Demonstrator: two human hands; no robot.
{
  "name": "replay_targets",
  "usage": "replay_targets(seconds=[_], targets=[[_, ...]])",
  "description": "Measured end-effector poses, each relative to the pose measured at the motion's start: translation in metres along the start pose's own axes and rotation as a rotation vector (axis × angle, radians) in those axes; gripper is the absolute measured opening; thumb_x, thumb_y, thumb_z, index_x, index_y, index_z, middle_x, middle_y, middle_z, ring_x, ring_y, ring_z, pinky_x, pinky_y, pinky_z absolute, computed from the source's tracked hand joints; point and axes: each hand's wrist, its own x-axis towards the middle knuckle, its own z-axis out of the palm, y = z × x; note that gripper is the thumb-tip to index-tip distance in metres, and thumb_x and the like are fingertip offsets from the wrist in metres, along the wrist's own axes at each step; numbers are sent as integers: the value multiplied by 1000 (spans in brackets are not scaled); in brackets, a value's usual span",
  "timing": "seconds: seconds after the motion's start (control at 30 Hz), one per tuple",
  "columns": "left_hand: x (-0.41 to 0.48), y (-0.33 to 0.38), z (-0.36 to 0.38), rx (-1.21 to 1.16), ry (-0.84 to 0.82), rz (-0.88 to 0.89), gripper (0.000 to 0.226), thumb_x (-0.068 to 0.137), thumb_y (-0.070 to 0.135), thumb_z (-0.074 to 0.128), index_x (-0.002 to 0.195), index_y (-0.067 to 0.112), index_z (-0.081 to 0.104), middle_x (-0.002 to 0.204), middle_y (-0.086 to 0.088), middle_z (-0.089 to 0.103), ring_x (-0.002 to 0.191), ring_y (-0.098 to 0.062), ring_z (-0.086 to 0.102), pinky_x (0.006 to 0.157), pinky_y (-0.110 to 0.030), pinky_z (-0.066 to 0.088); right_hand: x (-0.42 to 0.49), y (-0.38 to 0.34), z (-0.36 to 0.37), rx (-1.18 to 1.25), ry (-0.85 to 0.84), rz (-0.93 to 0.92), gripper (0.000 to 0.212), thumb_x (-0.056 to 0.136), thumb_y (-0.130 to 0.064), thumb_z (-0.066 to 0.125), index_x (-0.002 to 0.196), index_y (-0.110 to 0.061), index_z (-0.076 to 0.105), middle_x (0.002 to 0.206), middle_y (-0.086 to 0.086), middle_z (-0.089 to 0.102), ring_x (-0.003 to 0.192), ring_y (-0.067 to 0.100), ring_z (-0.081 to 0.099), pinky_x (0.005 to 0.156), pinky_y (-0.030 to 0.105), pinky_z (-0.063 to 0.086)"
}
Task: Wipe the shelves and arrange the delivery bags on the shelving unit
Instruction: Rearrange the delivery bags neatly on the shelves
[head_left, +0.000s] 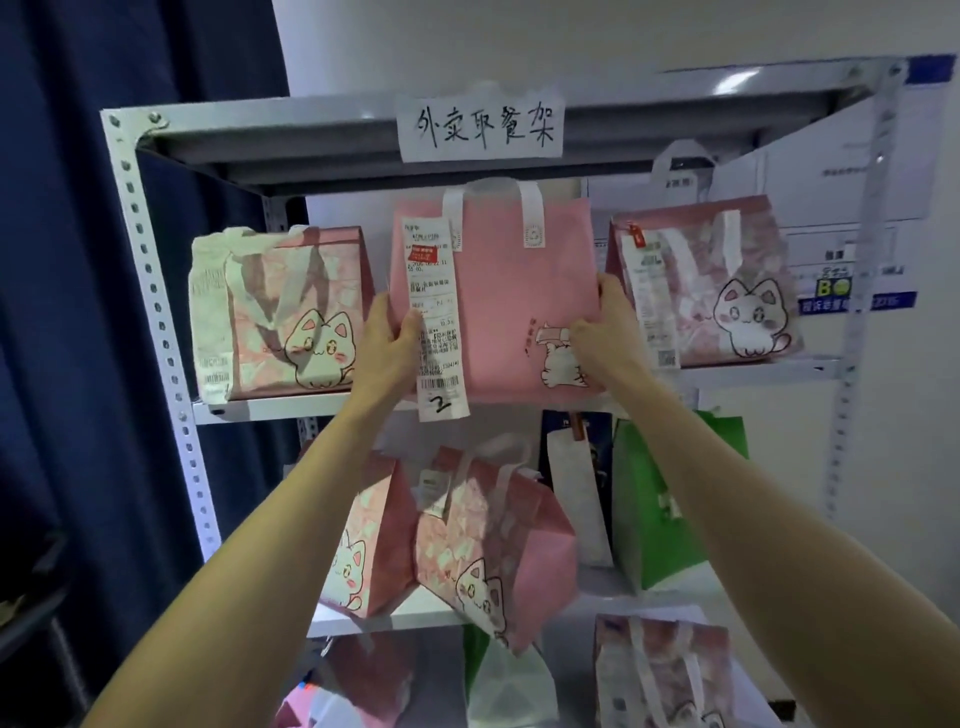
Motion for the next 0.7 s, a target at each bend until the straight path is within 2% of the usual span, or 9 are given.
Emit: replay_targets(seconds=[0.17,0.23,0.27,0.33,0.4,0.5,0.6,0.63,0.7], targets=[[24,-17,10,-15,11,44,34,103,47,53,131,27,50,125,8,72,114,-19,73,96,-54,62,27,13,6,38,37,-33,55,96,4,51,146,-18,42,122,-8,62,92,-2,61,63,8,47],[29,-25,15,-14,-18,19,33,106,40,56,134,24,49,127,7,72,113,-17,74,94,-50,64,32,21,12,30,11,-29,56,96,5,51,146,-19,41,125,-5,63,96,7,65,65,9,48],[30,-30,18,-16,-30,3,34,108,35,58,138,21,47,129,5,71,112,-16,74,94,-47,64,34,26,17,32,-19,-21,57,96,5,50,146,-20,40,126,-3,63,100,12,67,70,13,52],[29,-47,25,-22,-79,-47,37,109,29,61,140,20,45,133,5,70,114,-15,73,98,-49,63,37,42,27,29,-104,14,55,100,1,52,149,-21,37,132,1,64,112,21,67,90,35,60],[25,-66,31,-3,-145,-81,34,109,28,61,136,22,42,130,10,69,113,-10,71,105,-52,59,37,62,38,-21,-187,41,48,106,-11,54,150,-21,38,138,3,64,123,24,63,106,47,52],[24,-75,36,72,-178,-79,31,111,30,58,131,24,36,126,11,68,106,-7,72,98,-45,63,42,78,44,-38,-257,64,48,109,-22,54,153,-23,37,143,-1,61,131,22,57,112,46,47],[38,-67,37,153,-182,-58,32,112,31,56,132,23,32,133,3,67,100,-12,73,72,-20,61,62,71,43,-30,-262,31,56,108,-21,55,159,-26,33,146,-5,56,130,13,51,113,36,40],[42,-65,38,172,-188,-61,33,112,33,56,132,23,32,136,2,68,103,-16,75,74,-24,62,67,69,42,-6,-261,34,57,108,-20,55,160,-26,32,147,-5,55,128,11,49,110,32,39],[44,-69,42,259,-217,-68,39,111,42,55,136,24,32,143,1,67,118,-26,73,94,-45,60,70,75,44,-1,-271,70,52,109,-25,53,158,-22,35,146,-1,57,128,16,53,104,31,40]])
